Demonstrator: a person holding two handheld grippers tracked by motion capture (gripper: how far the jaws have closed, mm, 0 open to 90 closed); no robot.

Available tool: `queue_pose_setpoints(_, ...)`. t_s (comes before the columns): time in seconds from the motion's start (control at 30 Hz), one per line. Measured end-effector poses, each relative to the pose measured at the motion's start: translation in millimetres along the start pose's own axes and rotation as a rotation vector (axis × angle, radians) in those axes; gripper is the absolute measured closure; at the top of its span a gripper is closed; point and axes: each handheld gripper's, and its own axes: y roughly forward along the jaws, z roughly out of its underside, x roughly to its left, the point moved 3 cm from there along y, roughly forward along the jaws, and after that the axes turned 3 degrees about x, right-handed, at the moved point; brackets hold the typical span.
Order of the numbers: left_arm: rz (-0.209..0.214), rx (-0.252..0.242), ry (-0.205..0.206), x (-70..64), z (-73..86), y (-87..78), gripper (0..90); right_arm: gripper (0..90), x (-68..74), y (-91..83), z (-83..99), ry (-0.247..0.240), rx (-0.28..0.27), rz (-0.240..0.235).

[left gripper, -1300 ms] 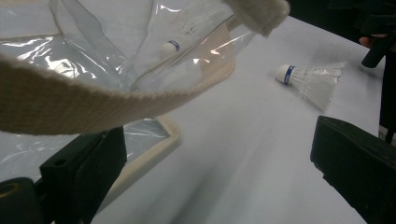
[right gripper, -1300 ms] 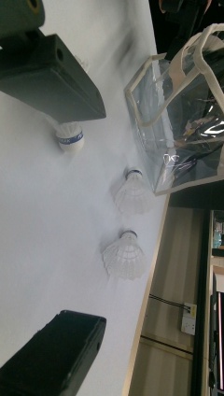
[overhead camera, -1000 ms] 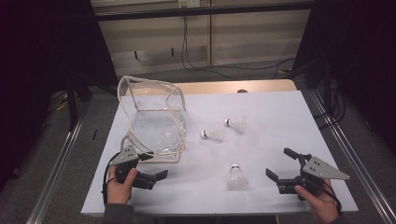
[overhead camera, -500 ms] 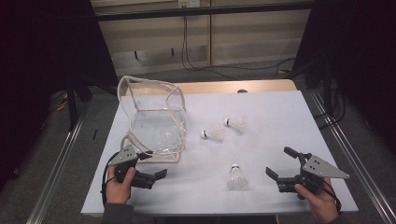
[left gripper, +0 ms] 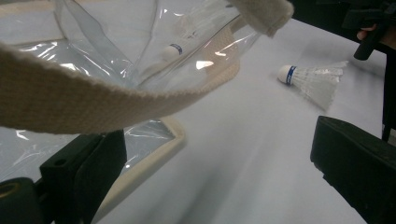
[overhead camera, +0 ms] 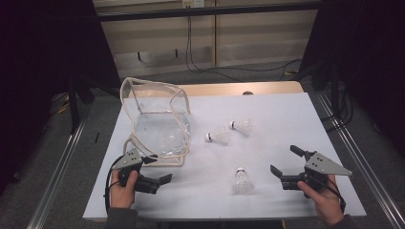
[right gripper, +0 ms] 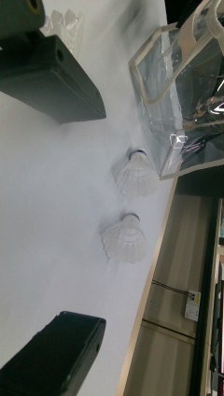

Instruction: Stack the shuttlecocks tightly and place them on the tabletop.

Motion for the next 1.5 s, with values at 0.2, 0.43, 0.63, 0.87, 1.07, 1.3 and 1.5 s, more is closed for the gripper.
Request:
queue_pose_setpoints(0.2,0.004,-0.001,0.001,-0.2,-0.1,0.4,3.7,1.4,-1.4,9.0,-2.7,-0.018,0.017,0.006)
queue_pose_setpoints(0.43,0.005,0.001,0.003,-0.1,-0.1,0.4,3.7,1.5,-5.7,18.1,-5.2,-0.014,0.027,0.02)
queue_pose_setpoints(0.63,0.007,0.001,0.006,-0.5,-0.2,0.9,3.7,1.6,-9.0,24.3,-7.2,-0.012,0.032,0.034)
queue_pose_setpoints(0.87,0.008,0.001,0.006,-0.6,-0.2,1.2,3.7,1.5,-11.4,30.1,-9.3,-0.01,0.043,0.046)
queue_pose_setpoints(1.07,0.006,0.002,0.007,-0.6,-0.3,1.0,3.7,1.1,-13.1,36.6,-10.7,-0.007,0.052,0.05)
queue_pose_setpoints(1.3,0.009,0.0,0.007,-1.2,-0.3,1.8,3.7,1.1,-15.5,42.7,-13.8,0.003,0.059,0.062)
queue_pose_setpoints(1.5,0.01,0.001,0.008,-1.4,-0.3,1.9,3.7,1.1,-18.2,47.8,-15.0,0.023,0.074,0.065)
